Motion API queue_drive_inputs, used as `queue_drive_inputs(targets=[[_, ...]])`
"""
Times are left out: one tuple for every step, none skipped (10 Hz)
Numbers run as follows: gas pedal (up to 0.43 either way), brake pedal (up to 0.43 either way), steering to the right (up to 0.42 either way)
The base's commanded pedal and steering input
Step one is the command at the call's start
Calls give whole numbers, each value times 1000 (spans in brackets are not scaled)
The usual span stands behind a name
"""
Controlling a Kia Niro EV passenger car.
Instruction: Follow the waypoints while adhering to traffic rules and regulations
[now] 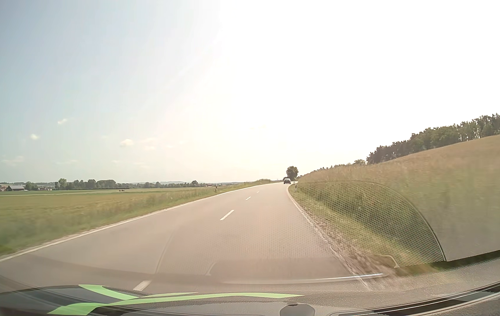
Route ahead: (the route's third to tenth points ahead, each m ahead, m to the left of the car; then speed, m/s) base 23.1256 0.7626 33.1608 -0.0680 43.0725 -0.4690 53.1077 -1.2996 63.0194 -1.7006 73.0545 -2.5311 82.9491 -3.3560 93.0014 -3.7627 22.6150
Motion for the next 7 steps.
queue_drive_inputs(targets=[[47,0,2],[39,0,2],[47,0,2],[67,0,2],[87,0,2],[110,0,2],[118,0,2]])
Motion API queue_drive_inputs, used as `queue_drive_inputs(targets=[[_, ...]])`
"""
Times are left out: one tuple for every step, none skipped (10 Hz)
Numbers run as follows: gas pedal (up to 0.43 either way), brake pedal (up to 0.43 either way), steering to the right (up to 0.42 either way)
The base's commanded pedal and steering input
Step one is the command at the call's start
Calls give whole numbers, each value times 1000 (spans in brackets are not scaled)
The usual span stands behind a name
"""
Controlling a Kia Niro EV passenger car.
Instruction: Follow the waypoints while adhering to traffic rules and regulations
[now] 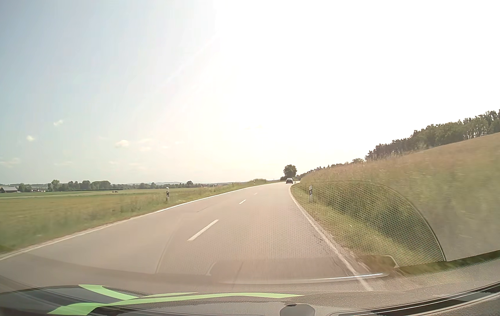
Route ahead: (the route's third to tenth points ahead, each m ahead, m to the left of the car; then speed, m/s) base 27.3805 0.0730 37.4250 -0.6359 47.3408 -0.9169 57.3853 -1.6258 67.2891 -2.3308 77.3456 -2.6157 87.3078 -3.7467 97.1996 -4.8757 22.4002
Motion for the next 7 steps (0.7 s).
queue_drive_inputs(targets=[[138,0,2],[138,0,2],[150,0,3],[150,0,2],[150,0,3],[150,0,4],[150,0,4]])
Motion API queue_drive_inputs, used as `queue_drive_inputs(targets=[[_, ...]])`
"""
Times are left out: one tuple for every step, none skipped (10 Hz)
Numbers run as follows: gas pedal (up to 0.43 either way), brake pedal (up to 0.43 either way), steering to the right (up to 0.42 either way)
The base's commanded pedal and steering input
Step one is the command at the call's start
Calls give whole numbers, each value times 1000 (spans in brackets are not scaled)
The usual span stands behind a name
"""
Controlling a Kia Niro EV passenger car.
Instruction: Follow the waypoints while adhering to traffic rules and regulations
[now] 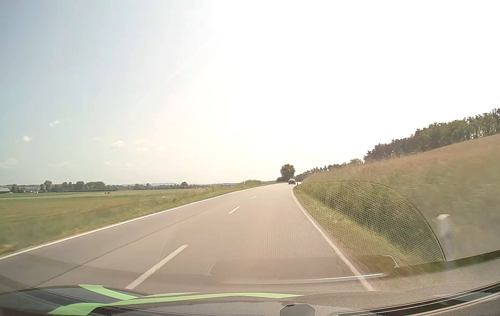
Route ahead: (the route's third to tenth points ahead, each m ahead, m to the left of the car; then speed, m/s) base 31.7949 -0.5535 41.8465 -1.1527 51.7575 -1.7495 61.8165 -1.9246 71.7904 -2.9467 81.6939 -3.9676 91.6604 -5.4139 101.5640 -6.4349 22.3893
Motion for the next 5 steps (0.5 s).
queue_drive_inputs(targets=[[138,0,5],[138,0,5],[138,0,5],[130,0,5],[130,0,5]])
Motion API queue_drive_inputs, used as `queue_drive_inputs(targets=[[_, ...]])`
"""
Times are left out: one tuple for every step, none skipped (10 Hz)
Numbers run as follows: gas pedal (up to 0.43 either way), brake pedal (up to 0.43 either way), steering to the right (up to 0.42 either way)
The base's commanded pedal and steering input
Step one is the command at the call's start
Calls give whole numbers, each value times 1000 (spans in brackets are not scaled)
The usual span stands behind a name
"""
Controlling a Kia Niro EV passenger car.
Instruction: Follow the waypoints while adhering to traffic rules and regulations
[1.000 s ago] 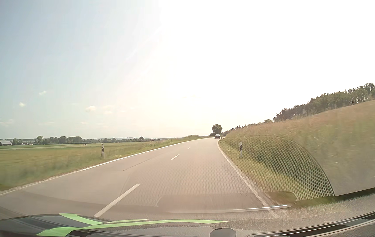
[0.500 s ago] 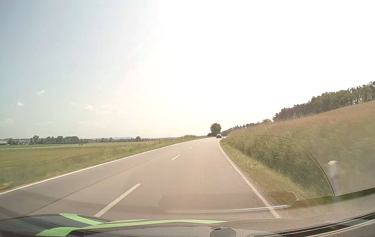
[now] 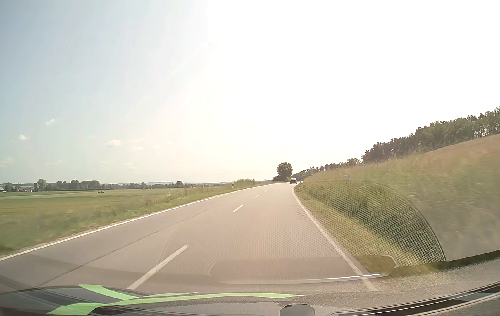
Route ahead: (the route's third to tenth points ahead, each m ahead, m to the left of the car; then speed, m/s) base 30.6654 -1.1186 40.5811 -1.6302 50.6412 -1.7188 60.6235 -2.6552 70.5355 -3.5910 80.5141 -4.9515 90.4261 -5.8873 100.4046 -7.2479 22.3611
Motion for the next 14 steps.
queue_drive_inputs(targets=[[130,0,5],[130,0,5],[130,0,6],[130,0,6],[138,0,6],[138,0,6],[150,0,5],[150,0,5],[150,0,6],[150,0,6],[150,0,5],[150,0,6],[150,0,5],[150,0,5]])
